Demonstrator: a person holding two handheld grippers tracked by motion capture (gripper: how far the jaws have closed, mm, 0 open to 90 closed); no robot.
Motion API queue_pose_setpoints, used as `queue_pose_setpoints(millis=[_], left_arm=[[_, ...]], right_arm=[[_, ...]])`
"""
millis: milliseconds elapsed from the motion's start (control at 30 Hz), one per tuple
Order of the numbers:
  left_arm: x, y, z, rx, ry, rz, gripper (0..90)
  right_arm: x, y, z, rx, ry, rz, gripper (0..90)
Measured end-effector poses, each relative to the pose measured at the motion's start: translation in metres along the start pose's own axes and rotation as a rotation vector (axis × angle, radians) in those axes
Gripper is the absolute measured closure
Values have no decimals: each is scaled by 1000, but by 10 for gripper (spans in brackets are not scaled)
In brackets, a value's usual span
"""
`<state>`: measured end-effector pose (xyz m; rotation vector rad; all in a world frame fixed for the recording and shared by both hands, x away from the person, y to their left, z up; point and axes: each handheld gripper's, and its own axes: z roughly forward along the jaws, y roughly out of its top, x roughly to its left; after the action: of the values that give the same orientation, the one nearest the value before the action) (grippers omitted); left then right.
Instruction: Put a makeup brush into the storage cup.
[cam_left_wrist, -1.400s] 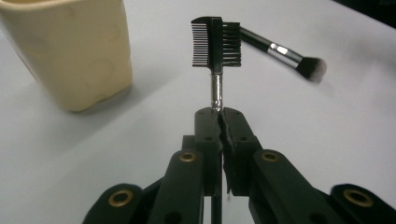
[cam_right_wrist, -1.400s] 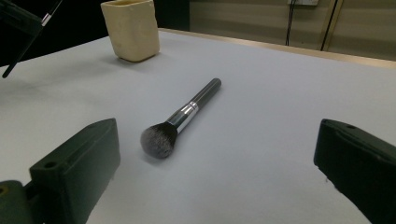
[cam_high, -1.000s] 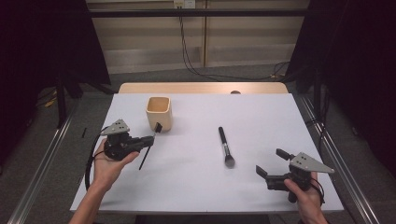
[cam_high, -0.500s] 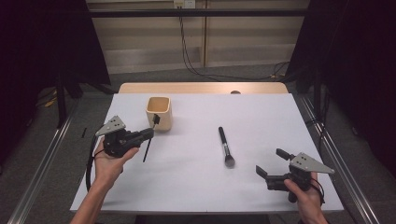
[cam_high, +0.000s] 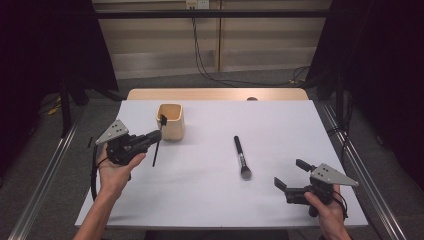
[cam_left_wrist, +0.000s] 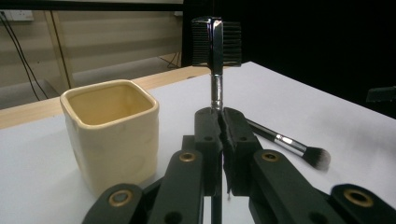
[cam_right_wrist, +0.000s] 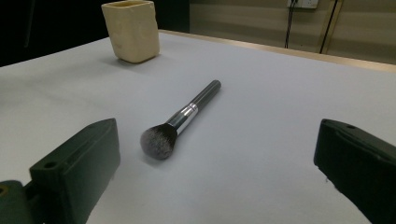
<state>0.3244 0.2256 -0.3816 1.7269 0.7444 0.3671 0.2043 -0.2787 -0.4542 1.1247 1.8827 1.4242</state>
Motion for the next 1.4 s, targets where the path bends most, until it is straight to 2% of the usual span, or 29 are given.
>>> queue_pose_setpoints(millis=[67,333,433,600,733,900,1200,1267,1400], left_arm=[[0,2,0,-10,-4,-5,857],[-3,13,-3,-25,-9,48,856],[-3,16,-2,-34,-9,51,856],[0,21,4,-60,0,34,857],[1,24,12,-56,16,41,857],[1,31,21,-56,34,72,857],[4,50,29,-75,34,68,857],[5,53,30,-76,36,80,857],[9,60,31,-95,38,72,857]], right_arm=[[0,0,0,0,-1,0,0],[0,0,0,-3,0,2,0],[1,0,1,-2,2,-1,0],[0,0,0,-1,0,1,0],[0,0,0,-2,1,0,0],[0,0,0,-2,1,2,0],[0,0,1,0,4,3,0],[0,0,1,3,5,3,0],[-1,0,1,1,4,4,0]])
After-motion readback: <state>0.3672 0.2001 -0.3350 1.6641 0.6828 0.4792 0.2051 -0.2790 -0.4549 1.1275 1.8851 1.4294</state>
